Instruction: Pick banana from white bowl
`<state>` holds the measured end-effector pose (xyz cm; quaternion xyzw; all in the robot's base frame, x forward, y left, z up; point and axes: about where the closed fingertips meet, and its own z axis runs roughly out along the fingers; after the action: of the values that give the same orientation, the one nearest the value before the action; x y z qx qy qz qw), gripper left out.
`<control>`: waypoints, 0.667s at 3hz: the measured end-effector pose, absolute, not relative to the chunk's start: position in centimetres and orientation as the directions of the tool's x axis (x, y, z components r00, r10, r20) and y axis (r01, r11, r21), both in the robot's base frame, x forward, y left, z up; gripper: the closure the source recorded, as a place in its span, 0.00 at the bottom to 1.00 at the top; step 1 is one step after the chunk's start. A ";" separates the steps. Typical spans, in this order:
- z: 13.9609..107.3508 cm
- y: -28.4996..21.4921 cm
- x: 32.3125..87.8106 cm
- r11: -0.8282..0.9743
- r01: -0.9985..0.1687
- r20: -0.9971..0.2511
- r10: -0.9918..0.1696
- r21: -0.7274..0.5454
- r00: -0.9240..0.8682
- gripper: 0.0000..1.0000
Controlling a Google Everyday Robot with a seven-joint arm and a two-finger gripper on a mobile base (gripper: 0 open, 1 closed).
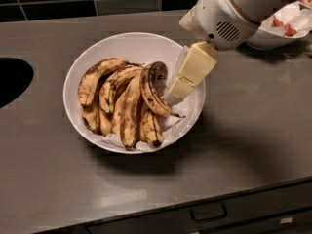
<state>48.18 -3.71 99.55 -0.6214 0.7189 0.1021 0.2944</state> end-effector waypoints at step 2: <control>97.2 -1.5 48.6 0.199 -0.971 -0.575 -0.813 -0.131 -0.089 0.00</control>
Offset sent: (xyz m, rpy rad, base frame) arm 0.0107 0.0263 -0.0415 0.0503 0.1410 0.0059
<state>48.63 -1.54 97.16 -0.6164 0.7237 0.1437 0.2750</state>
